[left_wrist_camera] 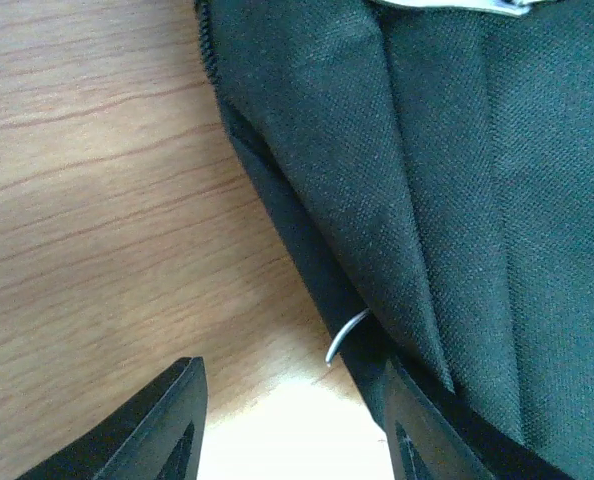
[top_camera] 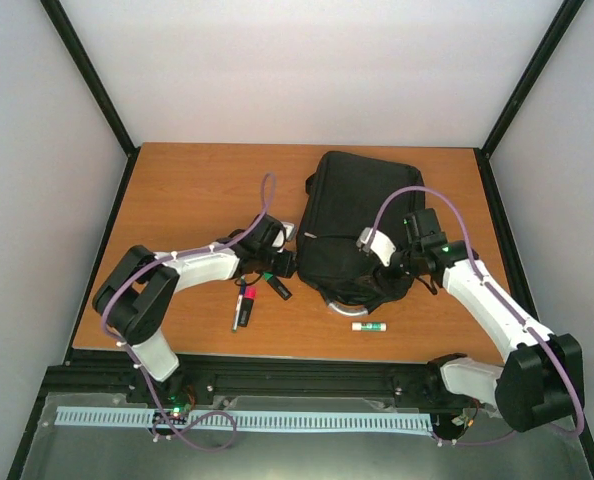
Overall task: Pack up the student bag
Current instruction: Move the student bag to the center of the board, then zip the student bag at the center of the board.
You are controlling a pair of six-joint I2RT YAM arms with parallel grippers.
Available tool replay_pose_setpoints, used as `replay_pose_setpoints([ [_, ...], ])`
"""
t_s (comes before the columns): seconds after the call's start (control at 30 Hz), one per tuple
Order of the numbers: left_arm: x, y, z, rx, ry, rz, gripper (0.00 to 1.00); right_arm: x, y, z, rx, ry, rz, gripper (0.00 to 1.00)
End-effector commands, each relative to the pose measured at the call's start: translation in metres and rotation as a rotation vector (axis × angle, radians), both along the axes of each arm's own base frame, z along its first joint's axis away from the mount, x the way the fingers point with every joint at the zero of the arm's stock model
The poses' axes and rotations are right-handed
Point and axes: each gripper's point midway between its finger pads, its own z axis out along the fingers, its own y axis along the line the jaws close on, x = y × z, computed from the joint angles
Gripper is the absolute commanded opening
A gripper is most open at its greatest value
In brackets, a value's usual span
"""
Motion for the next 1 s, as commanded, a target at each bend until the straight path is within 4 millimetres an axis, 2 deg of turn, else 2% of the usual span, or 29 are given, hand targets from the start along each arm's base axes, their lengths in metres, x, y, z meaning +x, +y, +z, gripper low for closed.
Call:
replay_pose_setpoints([
  [0.0,0.018,-0.022,0.017,-0.055,-0.088,-0.082,0.48,0.003,0.009,-0.010,-0.031,-0.013,-0.005,0.63],
  [0.23,0.024,-0.027,0.010,-0.060,-0.103,-0.094,0.38,0.001,0.013,-0.026,-0.063,0.025,0.005,0.62],
  [0.33,0.026,-0.030,0.011,-0.068,-0.119,-0.107,0.26,0.001,0.014,-0.027,-0.060,0.032,0.007,0.62],
  [0.47,0.025,-0.030,0.018,-0.077,-0.146,-0.119,0.14,0.000,0.014,-0.030,-0.063,0.045,0.007,0.61],
  [0.6,0.024,-0.015,0.035,-0.071,-0.201,-0.056,0.04,0.000,0.013,-0.032,-0.069,0.049,0.004,0.61],
  [0.77,0.006,-0.005,0.049,-0.120,-0.224,-0.037,0.01,0.008,0.013,-0.033,-0.080,0.049,-0.016,0.61],
  [0.97,-0.017,0.001,0.035,-0.150,-0.164,-0.041,0.01,0.027,0.026,-0.018,-0.076,0.047,-0.027,0.61],
])
